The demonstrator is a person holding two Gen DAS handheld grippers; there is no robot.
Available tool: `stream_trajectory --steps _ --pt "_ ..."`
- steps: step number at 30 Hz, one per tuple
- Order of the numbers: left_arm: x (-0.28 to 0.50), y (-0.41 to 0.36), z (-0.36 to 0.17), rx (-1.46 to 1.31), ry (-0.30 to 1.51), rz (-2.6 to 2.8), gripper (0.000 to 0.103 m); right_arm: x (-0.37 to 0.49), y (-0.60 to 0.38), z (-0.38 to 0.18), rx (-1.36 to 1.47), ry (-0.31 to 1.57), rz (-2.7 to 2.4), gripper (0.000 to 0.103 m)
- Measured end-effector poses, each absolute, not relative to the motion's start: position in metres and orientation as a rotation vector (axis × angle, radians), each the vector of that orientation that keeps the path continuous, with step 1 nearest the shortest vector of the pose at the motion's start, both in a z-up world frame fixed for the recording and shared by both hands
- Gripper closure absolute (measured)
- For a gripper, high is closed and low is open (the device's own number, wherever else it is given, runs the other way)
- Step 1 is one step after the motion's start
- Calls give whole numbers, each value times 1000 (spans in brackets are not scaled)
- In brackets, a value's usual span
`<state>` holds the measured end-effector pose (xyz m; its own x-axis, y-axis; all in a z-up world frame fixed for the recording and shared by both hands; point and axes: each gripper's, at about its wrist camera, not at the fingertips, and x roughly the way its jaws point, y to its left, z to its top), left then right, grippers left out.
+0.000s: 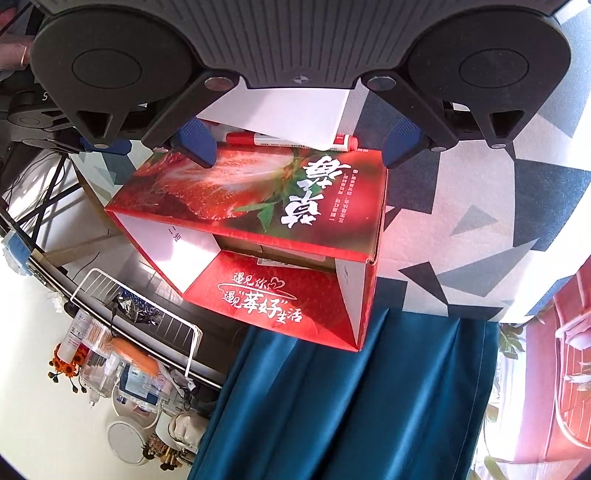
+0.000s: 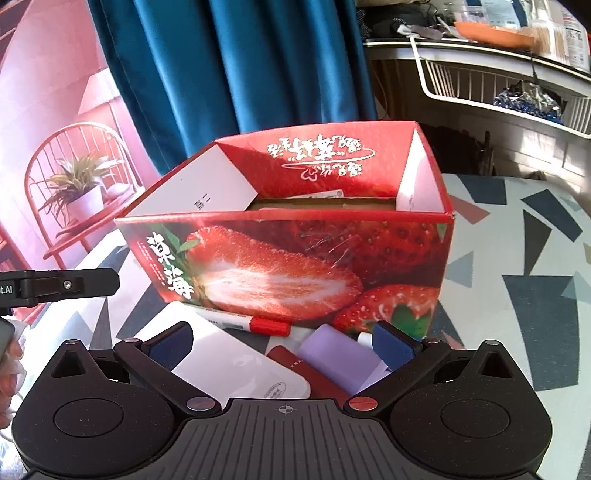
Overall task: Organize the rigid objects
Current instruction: 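Withdraw both grippers from the box toward the white power bank, then close both grippers on the white power bank and lift it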
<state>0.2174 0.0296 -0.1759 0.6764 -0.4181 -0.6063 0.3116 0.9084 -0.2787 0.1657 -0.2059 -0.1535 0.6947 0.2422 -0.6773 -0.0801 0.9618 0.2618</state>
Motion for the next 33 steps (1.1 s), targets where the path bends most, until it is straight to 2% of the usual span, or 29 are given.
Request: stream_trajectory --steps 24,33 --pt "217 35 -198 -198 796 -376 7 158 -190 -173 273 897 261 1" --pt "217 28 -214 -186 852 -384 12 157 -195 -182 322 963 269 3"
